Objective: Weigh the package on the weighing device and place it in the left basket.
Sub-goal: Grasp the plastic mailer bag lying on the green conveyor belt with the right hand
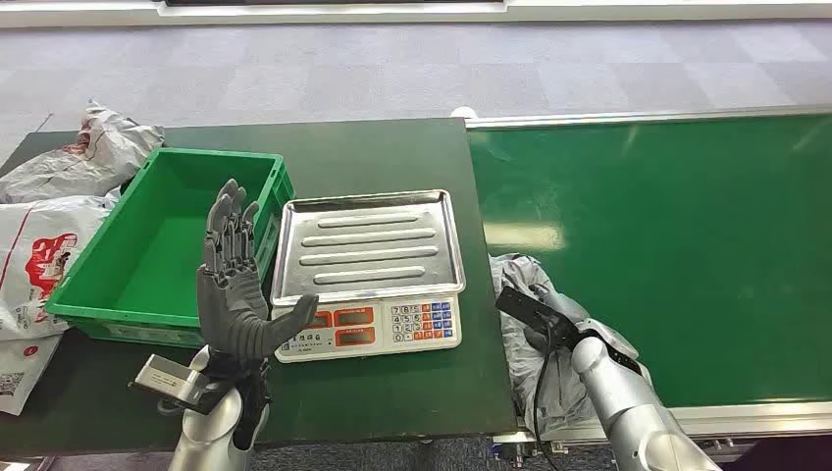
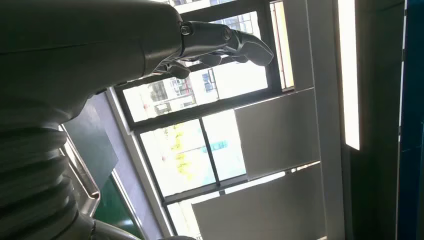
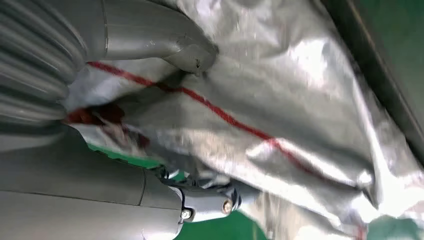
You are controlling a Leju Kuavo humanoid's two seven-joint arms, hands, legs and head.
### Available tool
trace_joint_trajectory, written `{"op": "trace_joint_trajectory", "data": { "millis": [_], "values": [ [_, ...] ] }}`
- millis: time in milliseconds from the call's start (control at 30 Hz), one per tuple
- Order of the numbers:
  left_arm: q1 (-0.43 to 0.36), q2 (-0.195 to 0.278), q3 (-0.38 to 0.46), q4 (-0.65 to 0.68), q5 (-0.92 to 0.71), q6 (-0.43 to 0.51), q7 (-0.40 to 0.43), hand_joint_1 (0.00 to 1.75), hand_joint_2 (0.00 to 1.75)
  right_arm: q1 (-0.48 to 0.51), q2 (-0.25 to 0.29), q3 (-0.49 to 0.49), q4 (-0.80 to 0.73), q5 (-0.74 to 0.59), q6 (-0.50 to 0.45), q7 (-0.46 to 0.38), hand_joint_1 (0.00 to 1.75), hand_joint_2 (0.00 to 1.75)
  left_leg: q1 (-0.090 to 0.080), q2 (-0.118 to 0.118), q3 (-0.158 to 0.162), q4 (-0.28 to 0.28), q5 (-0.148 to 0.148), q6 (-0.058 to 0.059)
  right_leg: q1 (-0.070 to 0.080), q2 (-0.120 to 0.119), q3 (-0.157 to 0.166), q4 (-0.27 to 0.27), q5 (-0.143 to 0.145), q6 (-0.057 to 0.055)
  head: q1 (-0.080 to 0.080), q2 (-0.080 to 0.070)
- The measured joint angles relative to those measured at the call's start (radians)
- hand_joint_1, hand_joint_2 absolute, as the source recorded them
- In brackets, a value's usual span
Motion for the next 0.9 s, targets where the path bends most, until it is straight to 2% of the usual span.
{"op": "trace_joint_trajectory", "data": {
  "millis": [900],
  "values": [
    [0.0,0.002,0.0,0.002,0.011,0.015,0.0,0.0,1.75,0.022,0.0,0.032,-0.056,-0.06,-0.021,0.002,1.75,1.75,0.0,0.0,0.0,0.0,0.0,0.0,0.0,0.0,0.0,0.0,0.0,0.0,0.0,0.0]
  ]
}}
